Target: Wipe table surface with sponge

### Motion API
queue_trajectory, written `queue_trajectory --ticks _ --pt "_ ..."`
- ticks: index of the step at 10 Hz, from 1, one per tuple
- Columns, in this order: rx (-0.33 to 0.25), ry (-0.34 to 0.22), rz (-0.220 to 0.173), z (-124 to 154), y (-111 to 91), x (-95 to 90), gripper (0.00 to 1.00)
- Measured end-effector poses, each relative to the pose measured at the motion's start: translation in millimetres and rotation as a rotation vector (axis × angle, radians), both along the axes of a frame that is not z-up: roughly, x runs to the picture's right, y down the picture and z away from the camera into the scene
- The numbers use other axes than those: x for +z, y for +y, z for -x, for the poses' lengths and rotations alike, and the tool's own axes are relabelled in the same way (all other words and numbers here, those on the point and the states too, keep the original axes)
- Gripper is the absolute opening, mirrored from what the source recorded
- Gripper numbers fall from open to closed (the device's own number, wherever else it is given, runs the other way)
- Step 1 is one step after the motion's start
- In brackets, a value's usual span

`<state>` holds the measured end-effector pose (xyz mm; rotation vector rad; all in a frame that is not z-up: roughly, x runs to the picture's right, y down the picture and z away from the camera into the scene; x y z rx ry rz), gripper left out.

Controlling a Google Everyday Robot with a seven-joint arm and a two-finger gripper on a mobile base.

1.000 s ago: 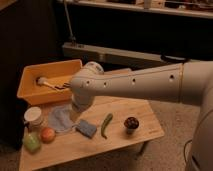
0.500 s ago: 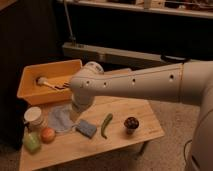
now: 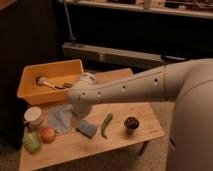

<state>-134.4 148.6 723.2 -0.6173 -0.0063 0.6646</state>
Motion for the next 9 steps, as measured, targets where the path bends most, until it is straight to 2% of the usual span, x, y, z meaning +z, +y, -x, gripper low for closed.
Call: queue_trajectory --ticks 3,7,9 --pt "-0.056 -0.006 0.010 14 30 39.5 0.65" --pt "-0.101 -0.013 0.022 18 42 78.0 0.65" --pt "-0.112 -0.007 0.027 13 42 88.6 0.65"
